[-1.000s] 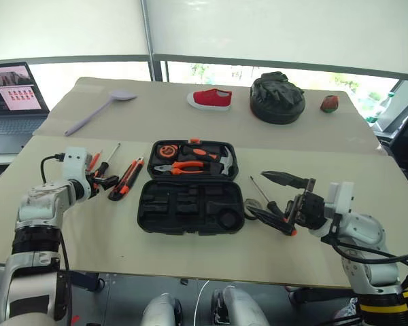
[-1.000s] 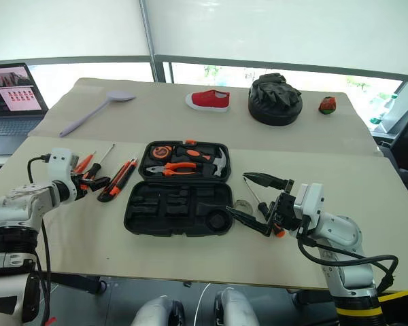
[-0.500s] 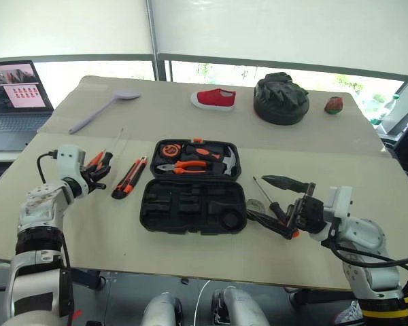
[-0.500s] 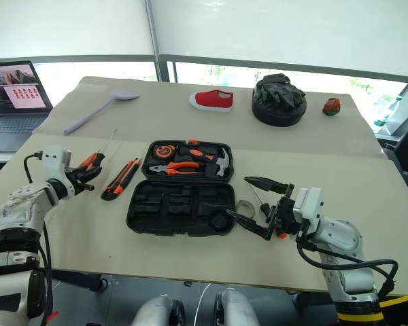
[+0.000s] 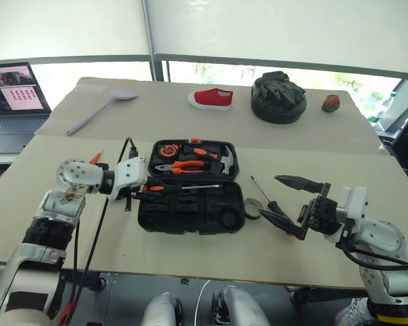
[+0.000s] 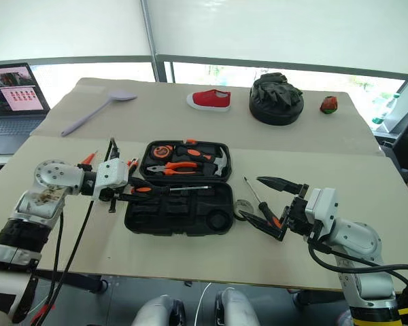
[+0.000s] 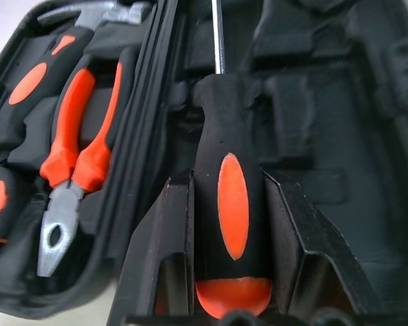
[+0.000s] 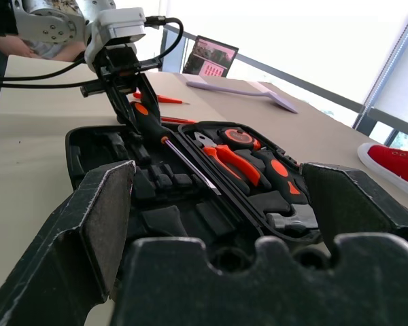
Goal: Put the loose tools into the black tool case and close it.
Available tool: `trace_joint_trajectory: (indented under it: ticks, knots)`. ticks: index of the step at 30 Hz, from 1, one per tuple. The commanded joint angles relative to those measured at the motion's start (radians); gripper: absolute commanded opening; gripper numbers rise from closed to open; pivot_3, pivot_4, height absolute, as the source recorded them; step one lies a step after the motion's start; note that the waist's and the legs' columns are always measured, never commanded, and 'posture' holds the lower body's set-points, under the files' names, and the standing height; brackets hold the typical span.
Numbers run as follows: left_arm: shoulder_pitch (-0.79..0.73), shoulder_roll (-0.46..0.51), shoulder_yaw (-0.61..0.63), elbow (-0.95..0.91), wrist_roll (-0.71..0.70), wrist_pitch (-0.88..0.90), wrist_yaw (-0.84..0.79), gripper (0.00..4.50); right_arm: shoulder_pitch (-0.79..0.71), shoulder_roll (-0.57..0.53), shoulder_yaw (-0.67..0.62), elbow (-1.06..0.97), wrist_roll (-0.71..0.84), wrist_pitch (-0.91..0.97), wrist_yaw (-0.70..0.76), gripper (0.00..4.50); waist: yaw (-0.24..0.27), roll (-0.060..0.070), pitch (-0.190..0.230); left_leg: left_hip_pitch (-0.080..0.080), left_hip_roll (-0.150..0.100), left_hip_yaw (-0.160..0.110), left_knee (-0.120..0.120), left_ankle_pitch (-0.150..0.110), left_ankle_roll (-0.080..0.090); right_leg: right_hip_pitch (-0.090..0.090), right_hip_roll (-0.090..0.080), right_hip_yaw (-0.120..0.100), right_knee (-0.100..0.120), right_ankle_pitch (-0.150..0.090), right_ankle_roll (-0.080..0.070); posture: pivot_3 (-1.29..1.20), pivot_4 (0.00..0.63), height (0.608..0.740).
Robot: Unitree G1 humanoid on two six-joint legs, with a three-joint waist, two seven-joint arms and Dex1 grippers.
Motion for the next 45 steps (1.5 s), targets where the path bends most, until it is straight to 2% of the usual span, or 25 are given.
trace_joint_trajectory:
  ticks: [1,11,16,18,19,20,21,22,27,30,37,45]
  knots:
    - [-0.040,-0.023,-0.014,0.055,0.044,-0.053,0.027,0.90,0.009,0.002,-0.016,-0.053,0.025,0.008,-0.012,4.50,0.000,0.000,0.000,0.000,0.000,0.000,0.000,0.000,0.000,0.000,0.000,0.000,0.000,0.000,0.000,0.00,0.150,0.740]
    - [-0.126,-0.075,-0.043,0.215,0.144,-0.120,0.095,0.90,0.019,0.020,-0.007,-0.071,0.019,0.013,-0.029,4.50,0.003,0.000,0.000,-0.007,0.000,-0.003,0.009,-0.004,0.007,-0.001,-0.001,-0.004,0.000,0.000,0.000,0.00,0.150,0.740]
    - [-0.122,-0.072,-0.058,0.217,0.147,-0.152,0.047,0.90,0.020,0.030,-0.001,-0.072,0.015,0.013,-0.027,4.50,0.002,0.000,0.000,-0.010,0.000,-0.005,0.011,-0.004,0.007,-0.001,-0.001,-0.006,0.000,0.000,0.001,0.00,0.150,0.740]
    - [-0.117,-0.078,-0.046,0.201,0.123,-0.138,0.035,1.90,0.021,0.031,0.000,-0.072,0.014,0.013,-0.026,4.50,0.002,0.000,0.000,-0.010,0.000,-0.006,0.011,-0.004,0.007,-0.001,-0.001,-0.006,0.000,0.000,0.001,0.00,0.150,0.740]
    - [-0.116,-0.081,-0.041,0.196,0.117,-0.133,0.034,2.15,0.021,0.032,0.000,-0.072,0.014,0.013,-0.026,4.50,0.002,0.000,0.000,-0.010,0.000,-0.006,0.011,-0.004,0.007,-0.001,-0.001,-0.007,0.000,0.000,0.001,0.00,0.150,0.740]
    - [-0.116,-0.088,-0.027,0.186,0.103,-0.126,0.047,2.64,0.022,0.032,0.001,-0.071,0.014,0.013,-0.026,4.50,0.002,0.000,0.000,-0.010,0.000,-0.006,0.011,-0.004,0.007,-0.002,-0.001,-0.007,0.000,0.000,0.001,0.00,0.150,0.740]
    - [-0.112,-0.101,-0.006,0.153,0.060,-0.095,0.037,2.82,0.023,0.033,0.002,-0.070,0.014,0.013,-0.025,4.50,0.002,0.000,0.000,-0.010,0.000,-0.006,0.011,-0.004,0.007,-0.001,-0.001,-0.007,0.000,0.000,0.001,0.00,0.150,0.740]
    - [-0.109,-0.116,0.017,0.111,0.017,-0.044,0.040,3.32,0.024,0.033,0.002,-0.071,0.015,0.015,-0.025,4.50,0.003,0.000,0.000,-0.010,0.000,-0.006,0.011,-0.004,0.007,-0.002,-0.001,-0.007,0.000,0.000,0.001,0.00,0.150,0.740]
    - [-0.104,-0.143,0.048,0.059,0.007,0.012,0.109,3.32,0.022,0.041,0.000,-0.068,0.023,0.020,-0.030,4.50,0.007,0.000,0.000,-0.011,0.000,-0.007,0.012,-0.003,0.005,-0.001,-0.002,-0.008,0.000,0.000,0.001,0.00,0.150,0.740]
    - [-0.080,-0.151,0.038,0.082,0.034,0.012,0.157,2.59,0.019,0.047,0.005,-0.065,0.019,0.018,-0.031,4.50,0.002,0.000,0.000,-0.010,0.000,-0.007,0.012,-0.001,0.002,-0.001,-0.001,-0.007,0.000,0.000,0.001,0.00,0.150,0.740]
    - [-0.054,-0.187,0.012,0.095,0.069,0.069,0.227,0.03,0.026,0.049,0.003,-0.064,0.016,0.015,-0.030,4.50,0.004,0.000,0.000,-0.011,0.000,-0.008,0.012,-0.001,0.002,-0.001,-0.001,-0.008,0.001,0.000,0.001,0.00,0.150,0.740]
    - [-0.001,-0.201,-0.093,0.085,0.163,0.068,0.209,0.03,0.047,0.043,-0.006,-0.053,-0.022,0.003,-0.048,4.50,0.012,0.001,0.000,-0.010,0.000,-0.008,0.012,-0.001,0.002,0.000,-0.002,-0.008,0.000,0.000,0.001,0.00,0.150,0.740]
